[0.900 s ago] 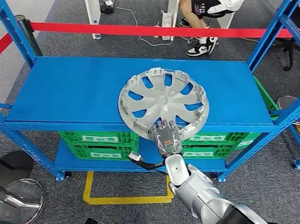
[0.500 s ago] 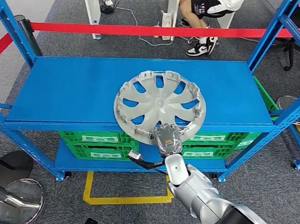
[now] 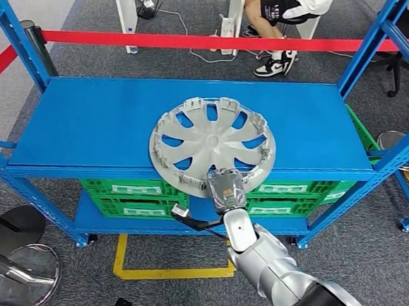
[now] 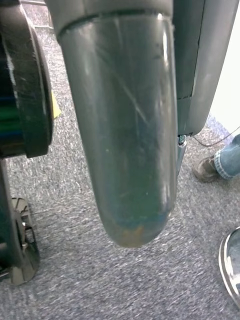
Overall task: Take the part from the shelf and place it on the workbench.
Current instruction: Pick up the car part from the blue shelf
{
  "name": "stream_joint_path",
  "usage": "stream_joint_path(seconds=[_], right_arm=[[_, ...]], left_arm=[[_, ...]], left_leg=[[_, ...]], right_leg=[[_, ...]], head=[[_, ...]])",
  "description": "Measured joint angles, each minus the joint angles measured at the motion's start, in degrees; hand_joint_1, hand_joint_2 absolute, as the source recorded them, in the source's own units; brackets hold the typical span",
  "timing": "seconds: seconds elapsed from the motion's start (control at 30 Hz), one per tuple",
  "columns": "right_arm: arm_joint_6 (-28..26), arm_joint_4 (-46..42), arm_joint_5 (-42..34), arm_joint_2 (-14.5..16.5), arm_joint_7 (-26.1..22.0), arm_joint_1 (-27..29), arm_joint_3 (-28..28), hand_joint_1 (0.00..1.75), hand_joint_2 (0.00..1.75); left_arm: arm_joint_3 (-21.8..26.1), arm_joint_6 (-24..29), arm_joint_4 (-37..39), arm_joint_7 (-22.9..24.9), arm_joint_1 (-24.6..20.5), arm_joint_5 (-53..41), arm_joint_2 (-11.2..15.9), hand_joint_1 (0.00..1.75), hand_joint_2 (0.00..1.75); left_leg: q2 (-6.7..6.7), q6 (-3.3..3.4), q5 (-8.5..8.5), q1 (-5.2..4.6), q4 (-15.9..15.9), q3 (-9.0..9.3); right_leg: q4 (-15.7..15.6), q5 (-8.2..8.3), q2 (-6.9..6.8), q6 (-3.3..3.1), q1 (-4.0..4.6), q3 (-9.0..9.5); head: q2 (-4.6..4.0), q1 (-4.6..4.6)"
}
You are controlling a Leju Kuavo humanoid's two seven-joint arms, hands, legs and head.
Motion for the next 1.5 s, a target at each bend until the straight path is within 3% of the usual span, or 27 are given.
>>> stream_joint_path(seconds=[0.1,0.23,0.5,0.63,0.8,1.03,1.5], right_arm=[[0.0,-9.3,1.4,-0.3,-2.1,3.5,-2.6,1.75,1.75],[-0.1,-26.8,1.8,-1.5,-2.8,7.9,-4.3,1.75,1.75],[0.0,-50.4,1.9,-5.8,-1.0,12.3,-4.2,1.75,1.75],[0.0,-60.0,2.0,-6.3,-7.7,14.8,-5.7,1.75,1.75],[0.0,-68.9,2.0,-4.5,-17.0,18.1,-9.2,1.75,1.75],[0.0,-73.5,2.1,-2.5,-19.2,20.3,-11.5,1.75,1.75],[0.0,-74.7,2.1,-1.6,-20.8,21.5,-12.7,1.75,1.75]], left_arm=[[0.5,2.0,0.0,-0.5,0.1,-0.1,0.0,0.00,0.00],[1.1,4.4,0.1,-0.7,0.2,-0.5,0.0,0.00,1.75],[2.2,6.0,0.1,-0.4,0.4,-1.3,0.0,0.00,1.75],[2.4,6.4,0.1,0.3,0.4,-1.8,0.0,0.00,1.75],[2.7,6.5,0.1,0.4,0.5,-2.6,0.0,0.00,1.75],[2.9,6.5,0.1,0.5,0.6,-3.2,0.0,0.00,1.75],[3.0,7.2,0.1,0.2,0.6,-3.8,0.0,0.00,1.75]], left_leg=[[0.02,0.00,0.00,0.00,0.0,-0.02],[0.01,0.00,0.00,0.00,0.0,-0.10],[0.02,0.00,0.00,-0.01,0.0,-0.20],[0.02,0.00,-0.01,-0.01,0.0,-0.21],[0.02,0.00,-0.01,0.00,0.0,-0.22],[0.02,0.00,0.00,0.01,0.0,-0.21],[0.02,0.00,-0.01,0.00,0.0,-0.22]], right_leg=[[0.0,0.00,0.03,0.00,0.00,-0.04],[0.0,-0.01,0.00,0.00,0.00,-0.13],[0.0,0.00,0.01,0.00,0.00,-0.20],[0.0,0.00,0.00,0.00,0.00,-0.20],[0.0,-0.01,0.00,0.00,0.01,-0.21],[0.0,-0.01,0.00,0.00,0.02,-0.19],[0.0,0.00,0.00,0.00,0.01,-0.20]], head=[[0.00,-0.01],[0.00,-0.02],[0.00,0.01],[0.00,0.01],[0.00,0.00],[0.00,0.00],[0.00,0.00]])
